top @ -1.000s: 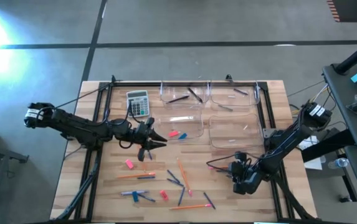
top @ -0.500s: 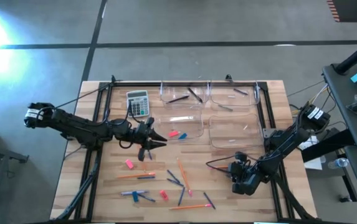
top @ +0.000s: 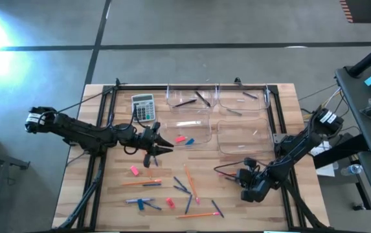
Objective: Sort crayons/erasers/pens/pencils in bins
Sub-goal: Put the blue crayon into the top right transparent bin
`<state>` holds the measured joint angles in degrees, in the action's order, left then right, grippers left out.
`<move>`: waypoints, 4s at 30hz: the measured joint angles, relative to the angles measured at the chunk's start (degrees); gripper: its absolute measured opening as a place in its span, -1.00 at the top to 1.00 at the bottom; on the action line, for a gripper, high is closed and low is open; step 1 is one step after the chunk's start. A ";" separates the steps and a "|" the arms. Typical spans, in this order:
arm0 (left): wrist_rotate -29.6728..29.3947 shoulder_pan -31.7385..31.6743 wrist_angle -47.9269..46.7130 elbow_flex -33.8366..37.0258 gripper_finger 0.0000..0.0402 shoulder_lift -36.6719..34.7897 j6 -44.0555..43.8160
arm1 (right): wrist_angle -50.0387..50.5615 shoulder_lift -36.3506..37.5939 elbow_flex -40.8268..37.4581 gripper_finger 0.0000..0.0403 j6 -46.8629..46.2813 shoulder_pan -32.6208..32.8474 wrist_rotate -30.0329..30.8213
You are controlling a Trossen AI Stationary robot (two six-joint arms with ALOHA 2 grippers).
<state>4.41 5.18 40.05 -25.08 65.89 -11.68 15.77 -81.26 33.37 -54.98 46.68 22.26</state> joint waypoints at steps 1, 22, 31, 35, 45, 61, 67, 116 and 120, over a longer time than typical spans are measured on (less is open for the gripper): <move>-0.01 0.00 0.00 0.00 0.65 0.00 0.00 | 0.05 0.46 -0.04 0.92 -0.01 -0.01 -0.30; -0.16 -0.01 0.00 0.04 0.65 0.00 0.02 | 0.22 8.36 8.29 0.93 11.07 -0.47 9.56; -0.16 -0.01 -0.02 -0.01 0.65 0.00 0.04 | 0.37 18.62 7.42 0.94 19.28 -8.41 12.88; -0.16 -0.01 0.00 -0.02 0.65 0.00 0.07 | 0.31 24.43 6.60 0.94 23.93 -15.77 12.90; -0.16 -0.01 0.02 -0.07 0.65 0.00 0.08 | 2.01 34.64 2.84 0.94 28.01 -43.27 11.79; -0.14 -0.01 0.01 -0.04 0.65 0.00 0.35 | 2.05 28.64 -1.91 0.93 31.21 -81.32 -8.83; -0.14 -0.01 0.00 0.02 0.65 0.00 0.44 | 0.70 25.37 -1.93 0.64 31.96 -82.47 -9.05; 0.50 0.66 -0.02 -0.17 0.65 -0.51 0.04 | -6.43 24.35 6.07 0.13 31.45 -14.29 4.79; 0.49 0.90 -0.06 -0.17 0.65 -0.63 0.04 | -9.58 20.92 6.76 0.13 32.95 -12.23 4.90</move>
<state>4.90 6.09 39.99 -25.26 65.25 -11.64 6.19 -60.34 40.13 -22.03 34.45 27.16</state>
